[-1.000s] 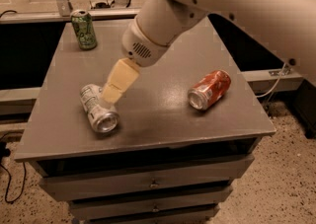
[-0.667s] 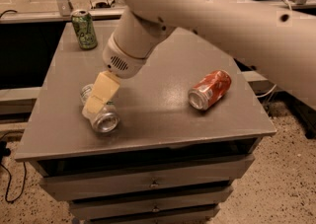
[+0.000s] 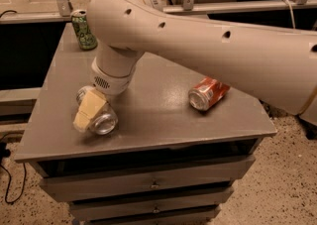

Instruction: Pick 7up can

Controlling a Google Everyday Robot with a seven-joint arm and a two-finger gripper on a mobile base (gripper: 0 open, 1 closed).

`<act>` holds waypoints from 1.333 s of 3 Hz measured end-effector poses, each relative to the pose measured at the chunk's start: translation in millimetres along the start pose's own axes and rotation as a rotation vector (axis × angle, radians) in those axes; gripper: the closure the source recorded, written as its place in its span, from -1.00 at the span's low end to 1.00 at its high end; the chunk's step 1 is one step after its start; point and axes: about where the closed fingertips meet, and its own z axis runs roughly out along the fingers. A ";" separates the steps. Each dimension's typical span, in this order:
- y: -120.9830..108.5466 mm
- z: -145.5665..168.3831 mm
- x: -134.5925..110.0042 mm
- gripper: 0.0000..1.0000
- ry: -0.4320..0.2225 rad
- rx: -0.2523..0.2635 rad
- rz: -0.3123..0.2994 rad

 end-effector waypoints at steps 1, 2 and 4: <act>0.2 -5.1 -2.0 -0.66 0.000 0.000 0.000; 0.2 -7.5 -2.9 -0.17 0.000 0.000 0.000; 0.6 -16.1 -6.3 0.76 0.000 0.001 0.000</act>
Offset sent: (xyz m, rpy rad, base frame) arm 0.0118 -0.0036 0.0023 -0.0624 -0.0513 -0.1124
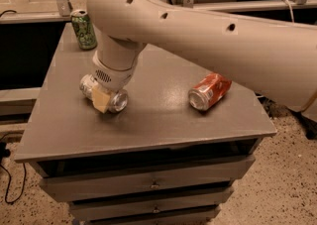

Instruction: Pick 7up can

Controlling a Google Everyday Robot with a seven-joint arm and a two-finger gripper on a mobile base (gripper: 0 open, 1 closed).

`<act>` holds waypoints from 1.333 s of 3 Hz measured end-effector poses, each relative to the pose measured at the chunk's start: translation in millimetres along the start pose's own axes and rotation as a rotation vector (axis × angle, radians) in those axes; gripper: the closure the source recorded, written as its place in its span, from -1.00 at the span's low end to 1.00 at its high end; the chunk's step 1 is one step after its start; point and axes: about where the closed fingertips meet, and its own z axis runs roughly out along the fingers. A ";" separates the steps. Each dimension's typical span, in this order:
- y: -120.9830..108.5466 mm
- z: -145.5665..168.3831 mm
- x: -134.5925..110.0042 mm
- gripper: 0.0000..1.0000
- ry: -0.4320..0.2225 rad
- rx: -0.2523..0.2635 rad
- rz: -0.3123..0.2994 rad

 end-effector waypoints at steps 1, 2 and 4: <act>-5.7 -17.7 -1.9 1.00 -0.049 0.031 -0.054; -41.9 -81.1 -1.8 1.00 -0.298 0.067 -0.091; -81.9 -140.1 11.6 1.00 -0.584 -0.014 -0.085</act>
Offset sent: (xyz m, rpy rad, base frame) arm 0.0319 -0.0906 0.1343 0.4053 -0.4407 0.3522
